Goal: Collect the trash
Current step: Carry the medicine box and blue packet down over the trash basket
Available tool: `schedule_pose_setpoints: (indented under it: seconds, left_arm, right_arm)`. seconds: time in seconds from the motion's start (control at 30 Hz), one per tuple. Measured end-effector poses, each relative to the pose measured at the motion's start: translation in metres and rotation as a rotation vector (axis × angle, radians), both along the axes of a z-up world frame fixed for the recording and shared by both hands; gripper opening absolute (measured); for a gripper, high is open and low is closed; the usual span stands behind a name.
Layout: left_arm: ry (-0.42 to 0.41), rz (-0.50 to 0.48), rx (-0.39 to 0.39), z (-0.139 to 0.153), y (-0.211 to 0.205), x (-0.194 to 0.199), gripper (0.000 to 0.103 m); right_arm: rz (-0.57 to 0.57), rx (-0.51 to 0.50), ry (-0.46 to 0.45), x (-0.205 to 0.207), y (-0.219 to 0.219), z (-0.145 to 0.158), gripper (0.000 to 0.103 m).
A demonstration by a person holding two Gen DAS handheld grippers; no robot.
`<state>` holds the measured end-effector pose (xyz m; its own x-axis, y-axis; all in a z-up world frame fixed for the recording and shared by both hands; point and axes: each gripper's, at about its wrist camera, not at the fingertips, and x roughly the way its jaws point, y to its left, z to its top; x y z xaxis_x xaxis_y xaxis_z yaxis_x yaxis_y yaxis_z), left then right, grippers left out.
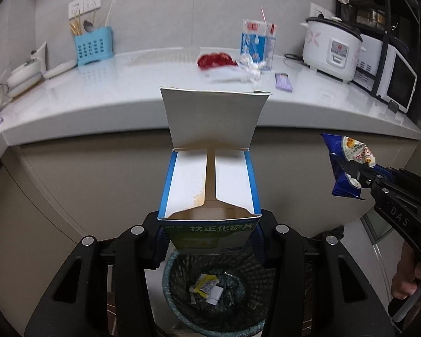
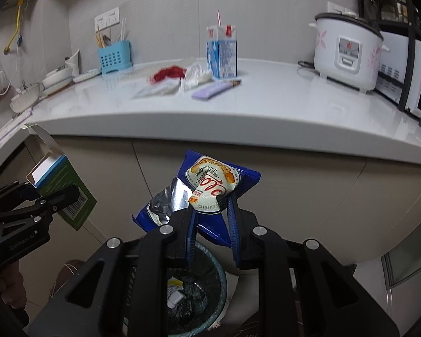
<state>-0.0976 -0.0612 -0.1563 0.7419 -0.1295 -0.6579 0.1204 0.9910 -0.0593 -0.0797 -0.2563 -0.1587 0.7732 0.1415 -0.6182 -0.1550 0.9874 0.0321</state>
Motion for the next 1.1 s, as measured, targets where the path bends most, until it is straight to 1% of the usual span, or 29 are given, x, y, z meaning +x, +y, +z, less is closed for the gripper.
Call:
schedule_pose_setpoints:
  seconds: [0.1,0.33,0.53,0.87,0.93,1.1]
  left_arm:
    - [0.023,-0.019,-0.012,-0.023,-0.002,-0.002,0.046]
    - [0.147,-0.018,0.0,-0.086,-0.006,0.006,0.046]
    - [0.226,-0.029,0.003,-0.124,-0.014,0.015,0.046]
    - [0.32,-0.047,-0.01,-0.16,-0.021,0.033,0.046]
    - [0.324,-0.049,0.004,-0.165,-0.022,0.035,0.046]
    - [0.345,-0.059,-0.018,-0.176,-0.022,0.036,0.046]
  right_arm:
    - [-0.008,-0.017,0.022,-0.001,0.002,-0.021,0.019]
    - [-0.015,-0.034,0.112,0.002,0.005,-0.075,0.019]
    - [-0.012,-0.033,0.171,0.005,0.008,-0.107,0.019]
    - [-0.015,-0.026,0.233,0.009,0.004,-0.134,0.019]
    - [-0.017,-0.027,0.241,0.009,0.003,-0.137,0.019]
    - [-0.02,-0.023,0.257,0.008,0.002,-0.143,0.019]
